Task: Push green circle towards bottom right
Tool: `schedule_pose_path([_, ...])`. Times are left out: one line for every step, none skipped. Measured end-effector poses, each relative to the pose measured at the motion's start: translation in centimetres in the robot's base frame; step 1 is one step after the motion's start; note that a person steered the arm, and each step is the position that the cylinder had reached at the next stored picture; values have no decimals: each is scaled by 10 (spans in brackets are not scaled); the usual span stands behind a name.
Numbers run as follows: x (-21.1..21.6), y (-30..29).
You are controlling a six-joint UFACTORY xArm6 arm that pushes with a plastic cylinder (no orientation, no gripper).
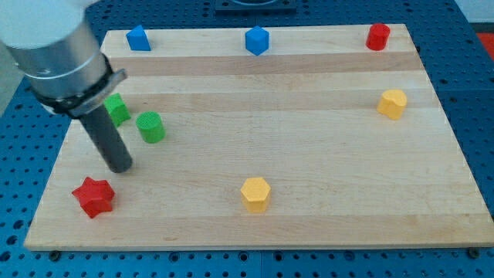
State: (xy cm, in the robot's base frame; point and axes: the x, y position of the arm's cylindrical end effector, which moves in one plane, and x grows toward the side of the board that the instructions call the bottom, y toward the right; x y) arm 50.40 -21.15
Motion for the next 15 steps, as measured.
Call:
schedule_pose_path([-20,-21])
schedule_pose_path([-37,-27])
schedule_pose_path([-49,-21])
schedule_pose_path([-60,-1])
schedule_pose_path([-66,28])
schedule_pose_path([-69,65])
schedule_pose_path([-69,98])
schedule_pose_path([-67,124])
schedule_pose_path([-51,132])
schedule_pose_path([-25,132])
schedule_pose_path([-10,132])
schedule_pose_path([3,133])
schedule_pose_path([3,150])
schedule_pose_path([2,177])
schedule_pose_path([2,214])
